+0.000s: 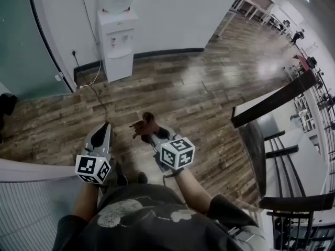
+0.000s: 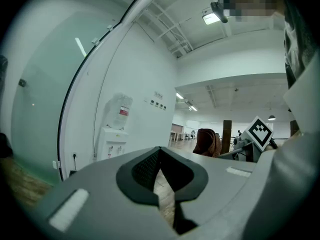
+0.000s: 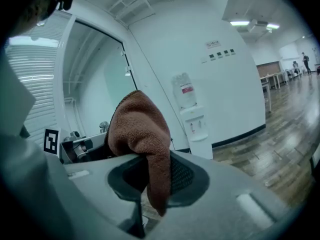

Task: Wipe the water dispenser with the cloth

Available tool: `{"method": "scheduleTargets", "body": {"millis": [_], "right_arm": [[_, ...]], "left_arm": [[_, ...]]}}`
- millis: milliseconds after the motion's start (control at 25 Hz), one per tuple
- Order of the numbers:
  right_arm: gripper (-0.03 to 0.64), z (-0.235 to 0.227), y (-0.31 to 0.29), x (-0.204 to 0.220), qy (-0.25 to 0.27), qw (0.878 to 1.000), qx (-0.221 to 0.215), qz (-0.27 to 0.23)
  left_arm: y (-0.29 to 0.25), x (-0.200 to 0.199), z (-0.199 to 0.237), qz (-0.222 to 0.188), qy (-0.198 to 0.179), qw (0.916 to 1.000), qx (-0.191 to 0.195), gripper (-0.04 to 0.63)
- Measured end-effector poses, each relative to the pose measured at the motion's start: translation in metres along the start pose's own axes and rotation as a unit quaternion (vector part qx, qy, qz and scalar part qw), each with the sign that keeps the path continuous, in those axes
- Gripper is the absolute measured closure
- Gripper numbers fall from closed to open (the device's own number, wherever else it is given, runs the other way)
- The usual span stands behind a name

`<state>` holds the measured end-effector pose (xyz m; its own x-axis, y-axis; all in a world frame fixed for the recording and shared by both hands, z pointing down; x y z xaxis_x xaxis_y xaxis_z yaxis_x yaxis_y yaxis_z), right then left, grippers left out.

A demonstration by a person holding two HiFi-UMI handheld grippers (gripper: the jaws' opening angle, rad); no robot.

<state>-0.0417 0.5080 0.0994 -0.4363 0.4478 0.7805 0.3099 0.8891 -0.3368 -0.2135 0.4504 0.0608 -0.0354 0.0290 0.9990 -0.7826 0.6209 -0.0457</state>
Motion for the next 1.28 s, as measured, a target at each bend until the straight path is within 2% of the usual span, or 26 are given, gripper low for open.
{"method": "scheduleTargets", "body": {"millis": [240,520,840,1040,1280], "right_arm": [[0.558,-0.013,0.010,-0.001,-0.007,1.000,-0.016,-0.007],[0.558,-0.038,0.007,0.004,0.002,0.999,-0.026,0.020],[0.558,-0.055,-0.018,-0.018,0.005,0.999,-0.032,0.021],[0.558,-0.074,-0.056,-0.046,-0.002,1.000,-0.023,0.016],[0.558,-0.095,-0.122,-0.087,-0.011,1.000,0.001,0.013]], "left_arm": [[0.001,0.003,-0.006,0.012,-0.004,0.9997,-0.020,0.577],[-0.005,0.006,0.008,0.013,-0.008,0.9975,-0.069,0.577],[-0.035,0.015,0.032,0.018,0.001,0.9960,-0.087,0.577],[-0.082,0.023,0.063,0.023,0.009,0.9971,-0.072,0.577],[-0.151,0.029,0.124,0.030,0.018,0.9983,-0.047,0.577]]}}
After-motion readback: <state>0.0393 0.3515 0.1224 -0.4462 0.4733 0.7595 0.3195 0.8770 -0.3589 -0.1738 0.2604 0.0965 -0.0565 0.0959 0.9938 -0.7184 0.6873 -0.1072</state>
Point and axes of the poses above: the fingertips, and each gripper's own axes: y backward along the fingers, z to its left, x out of its underside, the point moved 4 cm from there along y, backward along the fingers, and after that the axes turned 12 degrees about -y, right-handed, at the moved point
